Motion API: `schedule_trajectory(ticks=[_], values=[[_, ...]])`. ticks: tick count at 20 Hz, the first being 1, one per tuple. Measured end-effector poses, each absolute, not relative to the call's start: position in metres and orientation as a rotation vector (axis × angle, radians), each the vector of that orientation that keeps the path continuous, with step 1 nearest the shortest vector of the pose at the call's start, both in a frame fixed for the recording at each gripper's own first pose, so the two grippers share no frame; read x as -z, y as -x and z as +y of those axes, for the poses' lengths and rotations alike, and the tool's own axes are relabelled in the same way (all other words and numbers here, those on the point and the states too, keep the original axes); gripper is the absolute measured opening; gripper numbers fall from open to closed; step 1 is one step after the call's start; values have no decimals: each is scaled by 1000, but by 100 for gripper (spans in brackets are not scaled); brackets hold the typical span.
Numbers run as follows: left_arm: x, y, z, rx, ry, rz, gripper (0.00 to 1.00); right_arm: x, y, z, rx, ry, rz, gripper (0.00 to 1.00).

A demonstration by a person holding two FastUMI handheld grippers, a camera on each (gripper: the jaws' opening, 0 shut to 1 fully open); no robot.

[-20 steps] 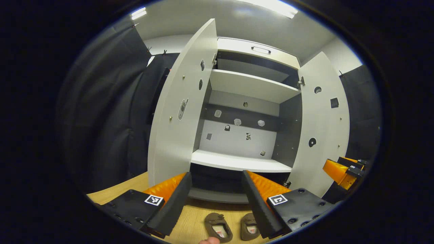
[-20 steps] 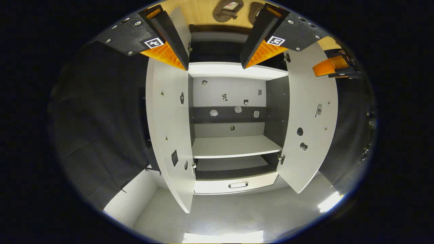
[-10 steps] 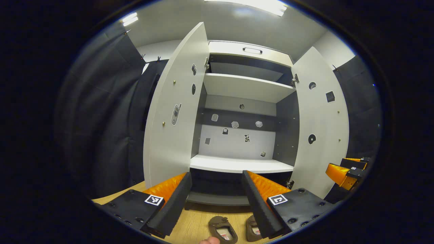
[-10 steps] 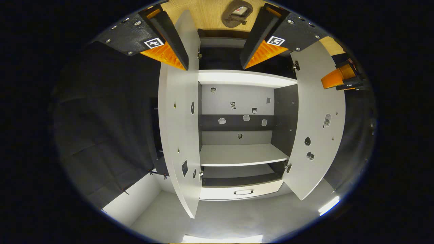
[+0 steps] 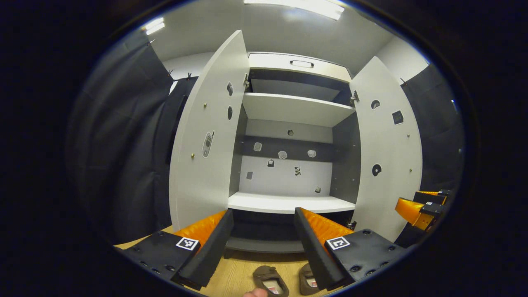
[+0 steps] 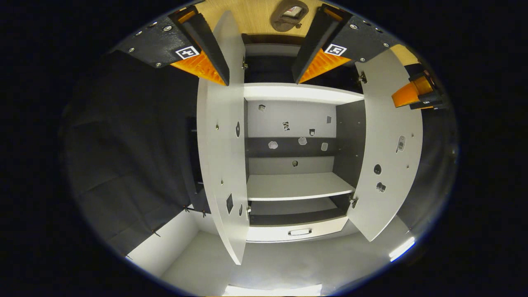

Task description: Grab one shoe with the right hand and put it into the shoe cabinet, grab the other shoe with the left hand and put it into the shoe cabinet; then close the right door with the right hand and the left door with the left hand.

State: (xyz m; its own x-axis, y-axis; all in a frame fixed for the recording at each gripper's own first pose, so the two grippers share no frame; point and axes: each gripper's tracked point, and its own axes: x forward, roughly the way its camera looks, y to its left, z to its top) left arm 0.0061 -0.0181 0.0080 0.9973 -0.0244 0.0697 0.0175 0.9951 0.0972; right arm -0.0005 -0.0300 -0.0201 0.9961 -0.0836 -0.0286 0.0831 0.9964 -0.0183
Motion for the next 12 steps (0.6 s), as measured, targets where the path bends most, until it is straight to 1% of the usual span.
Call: schedule_trajectory(ticks=[1, 4, 5, 6, 7, 8, 9, 10, 12], values=[[-9, -7, -17, 17, -93, -74, 96, 18, 0, -30, 85, 23, 24, 94], [-7, -7, -17, 13, -95, -70, 96, 13, -3, -23, 71, 18, 13, 94], [-7, -7, -17, 14, -96, -73, 94, 11, -4, -23, 69, 16, 8, 94], [-8, -7, -17, 13, -100, -75, 96, 11, -6, -22, 69, 16, 6, 94], [-9, -8, -16, 10, -105, -79, 94, 12, -8, -21, 67, 14, 7, 94], [-10, -8, -17, 10, -107, -83, 96, 11, -10, -19, 63, 7, 7, 94], [-11, -8, -18, 12, -107, -84, 94, 10, -12, -18, 63, -1, 8, 94], [-12, -9, -18, 16, -105, -84, 96, 12, -14, -18, 64, -7, 13, 94], [-13, -9, -20, 20, -99, -89, 96, 16, -20, -12, 54, -13, 21, 94]])
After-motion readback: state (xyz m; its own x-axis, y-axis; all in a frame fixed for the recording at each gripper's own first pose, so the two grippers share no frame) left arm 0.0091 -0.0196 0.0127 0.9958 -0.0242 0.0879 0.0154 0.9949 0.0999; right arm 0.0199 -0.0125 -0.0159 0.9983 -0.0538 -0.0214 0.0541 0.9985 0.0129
